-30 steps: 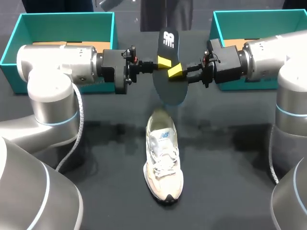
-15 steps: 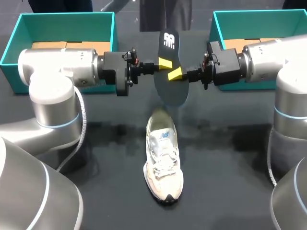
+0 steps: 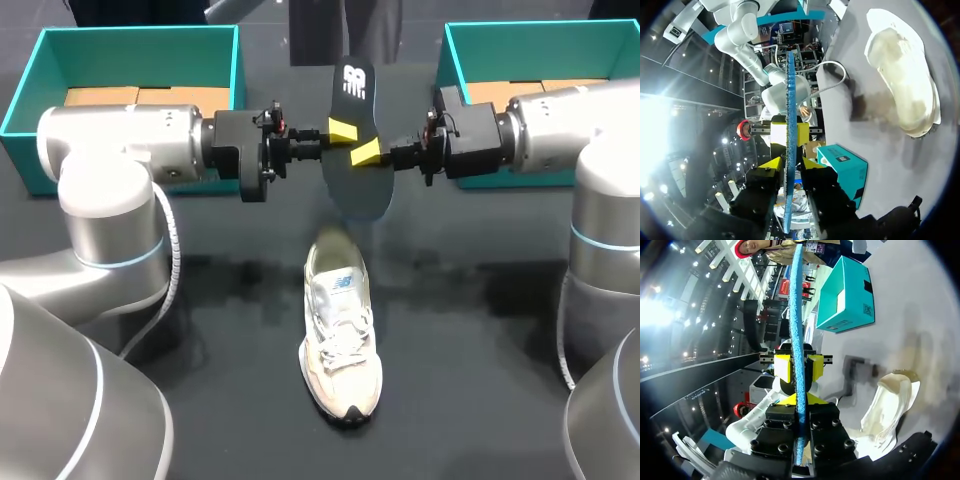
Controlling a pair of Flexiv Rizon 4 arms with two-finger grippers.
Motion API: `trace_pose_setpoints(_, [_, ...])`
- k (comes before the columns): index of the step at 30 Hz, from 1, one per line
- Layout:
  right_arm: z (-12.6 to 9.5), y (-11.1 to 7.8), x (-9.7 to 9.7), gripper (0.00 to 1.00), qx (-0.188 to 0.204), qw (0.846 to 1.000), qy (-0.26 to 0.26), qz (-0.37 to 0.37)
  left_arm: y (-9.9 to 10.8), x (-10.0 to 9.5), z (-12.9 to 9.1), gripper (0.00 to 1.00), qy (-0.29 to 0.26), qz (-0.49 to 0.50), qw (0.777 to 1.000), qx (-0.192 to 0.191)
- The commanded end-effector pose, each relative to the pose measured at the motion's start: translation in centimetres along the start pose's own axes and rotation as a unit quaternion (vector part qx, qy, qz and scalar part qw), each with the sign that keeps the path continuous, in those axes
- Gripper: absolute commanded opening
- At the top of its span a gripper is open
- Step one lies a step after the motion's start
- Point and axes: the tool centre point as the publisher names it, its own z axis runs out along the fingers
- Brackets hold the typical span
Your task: Take the shoe out of the shoebox, open the shoe tongue, remove and reinsert the insole, then place the shoe into the shoebox
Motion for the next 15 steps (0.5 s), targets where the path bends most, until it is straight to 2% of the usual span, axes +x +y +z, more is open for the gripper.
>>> trace_pose_setpoints(1, [-0.4,-0.2,-0.1,0.0,-0.008,1.0,0.001,-0.006,-0.5,-0.8,-1.4,1.0,0.014,-0.017,1.0,-0.002])
trace_pose_setpoints(6, [-1.0,0.4,-0.5,0.0,-0.016,0.999,-0.007,-0.031,-1.0,-0.9,-3.4,1.0,0.052,-0.059,0.997,-0.007])
trace_pose_setpoints(12, [-2.0,1.3,-0.6,0.0,-0.029,0.997,-0.021,-0.069,-1.9,-0.5,-6.2,1.0,0.112,-0.153,0.981,-0.032])
trace_pose_setpoints(15, [-2.4,1.6,-0.9,0.0,-0.032,0.997,-0.021,-0.069,-2.3,-0.4,-6.6,1.0,0.124,-0.156,0.979,-0.035])
